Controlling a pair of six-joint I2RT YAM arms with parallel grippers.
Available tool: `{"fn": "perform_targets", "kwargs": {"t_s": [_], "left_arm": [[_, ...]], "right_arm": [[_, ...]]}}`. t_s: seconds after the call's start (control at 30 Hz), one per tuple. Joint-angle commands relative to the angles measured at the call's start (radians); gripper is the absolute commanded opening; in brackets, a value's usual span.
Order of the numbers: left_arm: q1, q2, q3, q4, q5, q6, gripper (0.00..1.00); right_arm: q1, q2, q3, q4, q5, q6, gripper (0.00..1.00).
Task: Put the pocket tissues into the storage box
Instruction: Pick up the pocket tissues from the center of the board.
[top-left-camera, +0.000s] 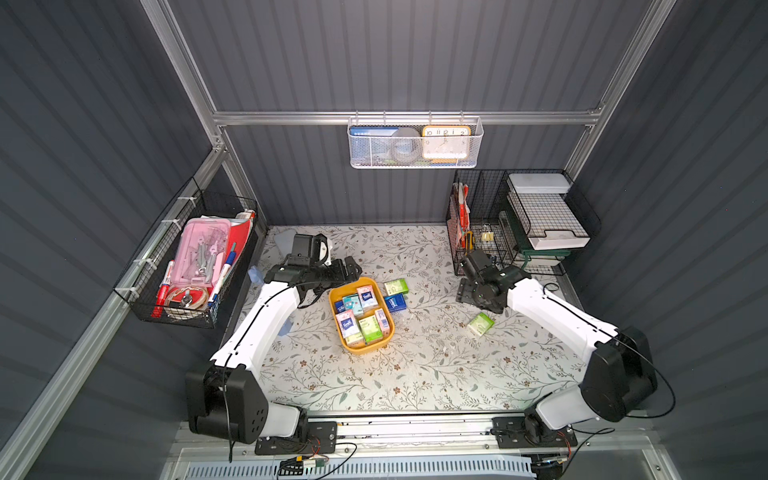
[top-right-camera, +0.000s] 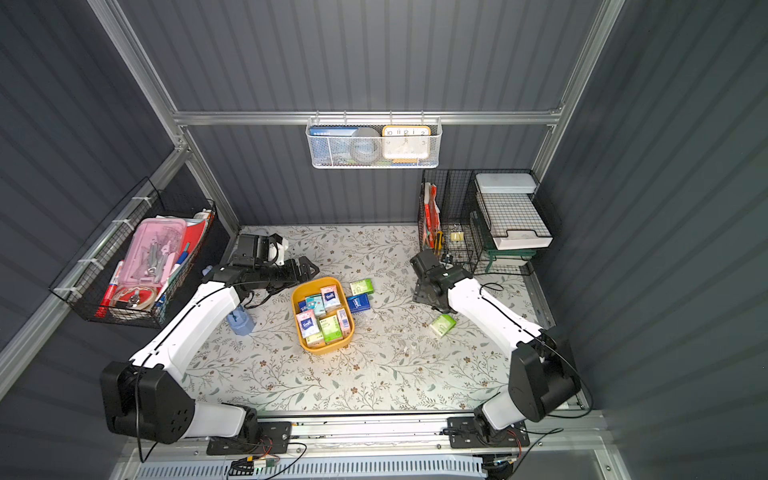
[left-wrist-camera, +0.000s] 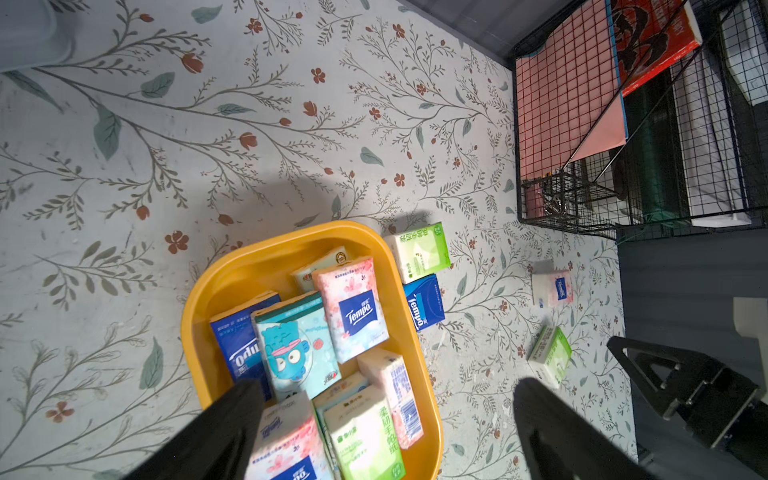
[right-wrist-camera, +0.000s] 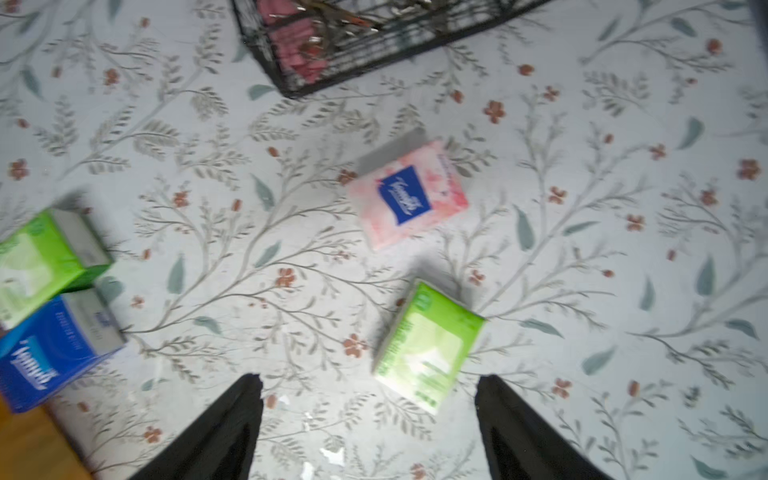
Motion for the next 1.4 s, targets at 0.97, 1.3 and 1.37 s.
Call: {"fn": "perform_targets", "kwargs": {"t_s": [0.97, 1.3, 1.37], "left_arm": [[0.002, -0.038, 0.003, -0.045, -0.077, 0.041, 0.99], [0.002, -0.041, -0.003, -0.049, -0.08, 0.035, 0.99], [0.002, -0.044, -0.002, -0.05, -0.081, 0.035, 0.99]], "right_arm": [[-0.05, 0.152, -0.239, 0.226, -0.105, 0.298, 0.86], [-0.05, 0.182, -0.259, 0.301, -0.11, 0.293, 0.67], [-0.05, 0.184, -0.264, 0.302, -0.11, 0.291, 0.62]]}}
